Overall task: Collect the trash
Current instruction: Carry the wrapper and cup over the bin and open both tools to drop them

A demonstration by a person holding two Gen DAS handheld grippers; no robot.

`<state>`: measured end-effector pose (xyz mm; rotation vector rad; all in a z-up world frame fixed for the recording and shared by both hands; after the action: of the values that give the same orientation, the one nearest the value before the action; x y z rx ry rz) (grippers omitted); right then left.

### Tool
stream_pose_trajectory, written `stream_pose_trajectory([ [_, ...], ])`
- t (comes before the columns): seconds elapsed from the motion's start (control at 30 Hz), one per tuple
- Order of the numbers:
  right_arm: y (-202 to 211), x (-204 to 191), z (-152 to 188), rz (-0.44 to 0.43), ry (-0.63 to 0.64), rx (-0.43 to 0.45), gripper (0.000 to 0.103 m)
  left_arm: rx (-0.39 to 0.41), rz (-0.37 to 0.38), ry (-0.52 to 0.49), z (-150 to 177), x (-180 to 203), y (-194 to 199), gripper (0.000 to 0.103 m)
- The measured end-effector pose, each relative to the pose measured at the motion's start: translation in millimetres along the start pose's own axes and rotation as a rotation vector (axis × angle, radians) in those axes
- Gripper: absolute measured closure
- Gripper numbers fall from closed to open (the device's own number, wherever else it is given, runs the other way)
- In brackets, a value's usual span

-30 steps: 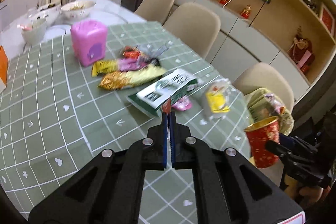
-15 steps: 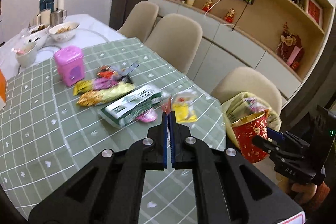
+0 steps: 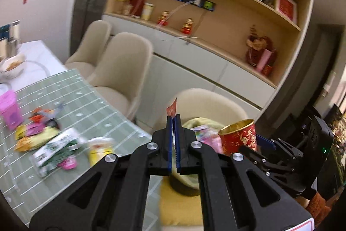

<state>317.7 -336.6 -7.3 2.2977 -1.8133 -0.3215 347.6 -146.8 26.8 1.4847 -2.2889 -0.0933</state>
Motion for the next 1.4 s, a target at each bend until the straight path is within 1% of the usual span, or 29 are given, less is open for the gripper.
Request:
stream_pose_trajectory([
  [0.1, 5, 37, -1, 0.049, -0.015, 0.013, 0.053, -0.024, 0.061, -0.024, 8, 39, -29, 0.101],
  [0.2, 10, 71, 0, 0.079, -0.050, 0.020, 0.053, -0.055, 0.101, -0.049, 16, 68, -54, 0.101],
  [0.27, 12, 89, 1, 0.097, -0.062, 0.024, 0.053, -0.072, 0.111, -0.063, 22, 80, -67, 0.101],
  [0.3, 12, 101, 3, 0.107, -0.072, 0.024, 0.053, -0.093, 0.112, -0.064, 26, 86, -79, 0.101],
  [0.43, 10, 132, 11, 0.135, -0.107, 0.019, 0.053, -0.172, 0.116, -0.017, 44, 94, -111, 0.101],
  [0.47, 10, 138, 12, 0.139, -0.120, 0.020, 0.053, -0.184, 0.118, -0.010, 48, 94, -114, 0.101],
  [0.63, 7, 151, 17, 0.150, -0.140, 0.025, 0.053, -0.227, 0.142, -0.013, 67, 104, -139, 0.101],
  [0.83, -6, 159, 24, 0.148, -0.147, 0.008, 0.053, -0.284, 0.144, -0.017, 87, 112, -167, 0.101],
  [1.07, -18, 171, 31, 0.161, -0.175, -0.012, 0.053, -0.339, 0.151, -0.039, 110, 119, -185, 0.101],
  [1.23, -26, 177, 36, 0.161, -0.198, -0.027, 0.053, -0.369, 0.160, -0.041, 118, 117, -193, 0.100],
  [1.3, -30, 177, 38, 0.157, -0.205, -0.036, 0.053, -0.390, 0.145, -0.037, 123, 112, -195, 0.089],
  [1.33, -31, 176, 39, 0.154, -0.208, -0.039, 0.053, -0.390, 0.135, -0.040, 124, 111, -195, 0.082],
  [1.4, -35, 173, 41, 0.143, -0.208, -0.045, 0.053, -0.380, 0.111, -0.059, 123, 106, -191, 0.081],
])
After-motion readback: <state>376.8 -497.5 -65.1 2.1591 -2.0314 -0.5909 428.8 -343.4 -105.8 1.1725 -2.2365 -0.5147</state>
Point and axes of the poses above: each gripper's, at about its wrist camera, not at the fingertips, and y roughly against the way its jaws point, x to its right, z to its underside, the point moved 8 cm from there along -y, roughly the way its jaws point, and after that the axes turned 15 degrees about x, right-handed, at the moved point
